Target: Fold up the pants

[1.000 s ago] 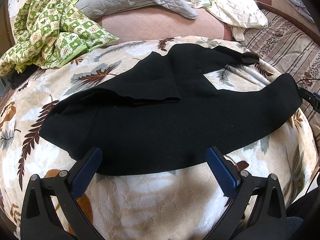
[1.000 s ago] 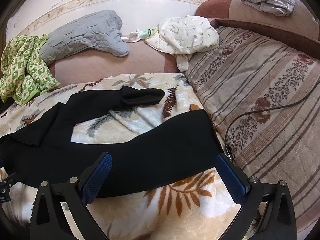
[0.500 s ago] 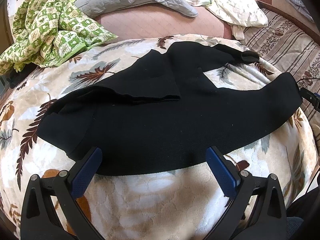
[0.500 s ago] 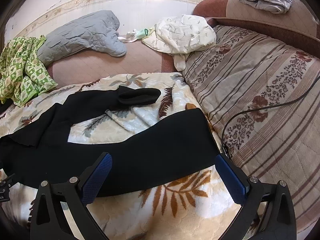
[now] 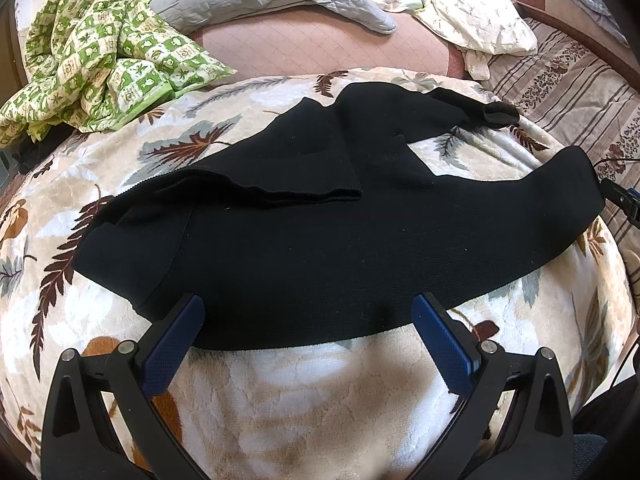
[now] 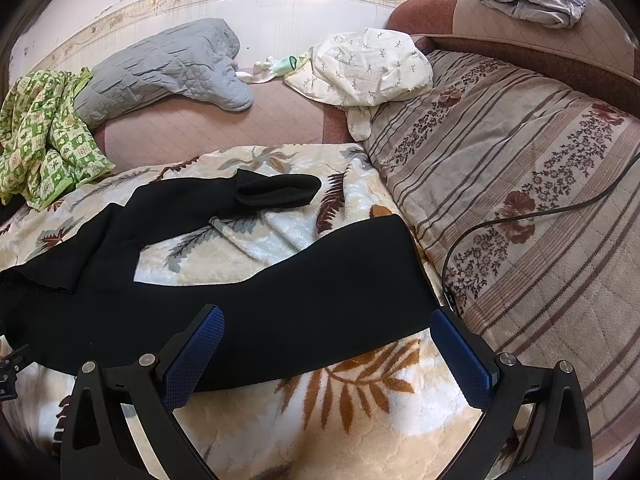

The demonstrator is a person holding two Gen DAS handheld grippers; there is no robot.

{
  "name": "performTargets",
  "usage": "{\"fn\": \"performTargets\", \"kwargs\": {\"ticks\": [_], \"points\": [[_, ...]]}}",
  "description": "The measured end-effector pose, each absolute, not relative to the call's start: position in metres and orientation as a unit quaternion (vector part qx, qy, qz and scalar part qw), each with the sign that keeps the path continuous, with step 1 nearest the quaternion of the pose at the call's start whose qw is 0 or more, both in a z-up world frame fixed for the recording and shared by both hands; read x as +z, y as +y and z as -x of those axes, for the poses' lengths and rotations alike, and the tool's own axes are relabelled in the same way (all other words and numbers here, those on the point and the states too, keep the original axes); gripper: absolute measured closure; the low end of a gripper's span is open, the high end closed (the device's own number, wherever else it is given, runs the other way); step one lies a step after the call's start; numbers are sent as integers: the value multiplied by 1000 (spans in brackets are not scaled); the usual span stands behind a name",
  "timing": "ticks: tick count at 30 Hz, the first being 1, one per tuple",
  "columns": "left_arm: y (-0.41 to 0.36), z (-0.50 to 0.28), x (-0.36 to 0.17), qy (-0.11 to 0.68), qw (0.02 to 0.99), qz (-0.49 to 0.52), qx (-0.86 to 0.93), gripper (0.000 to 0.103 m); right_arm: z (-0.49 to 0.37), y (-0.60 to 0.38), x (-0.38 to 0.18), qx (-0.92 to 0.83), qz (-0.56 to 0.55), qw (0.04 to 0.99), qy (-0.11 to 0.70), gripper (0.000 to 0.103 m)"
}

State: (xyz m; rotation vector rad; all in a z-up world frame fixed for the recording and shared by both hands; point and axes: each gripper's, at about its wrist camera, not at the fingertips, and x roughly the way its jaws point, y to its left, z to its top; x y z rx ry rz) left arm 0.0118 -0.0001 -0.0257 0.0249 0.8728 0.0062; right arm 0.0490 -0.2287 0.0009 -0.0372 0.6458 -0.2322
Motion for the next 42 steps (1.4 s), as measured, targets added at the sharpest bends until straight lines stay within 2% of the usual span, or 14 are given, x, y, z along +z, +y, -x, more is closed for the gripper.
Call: {"fn": "performTargets", "kwargs": {"ticks": [18, 27, 42], "points": [[-1, -11, -27, 425, 905, -6, -1, 0, -49, -223, 2, -103, 31, 943, 315, 1], [-1, -12, -29, 426, 905, -5, 0, 0, -43, -202, 12, -104, 101, 950, 277, 0], [2, -13, -31, 432, 902, 2, -5, 0, -50, -212, -1, -90, 62, 941, 319, 1]]}}
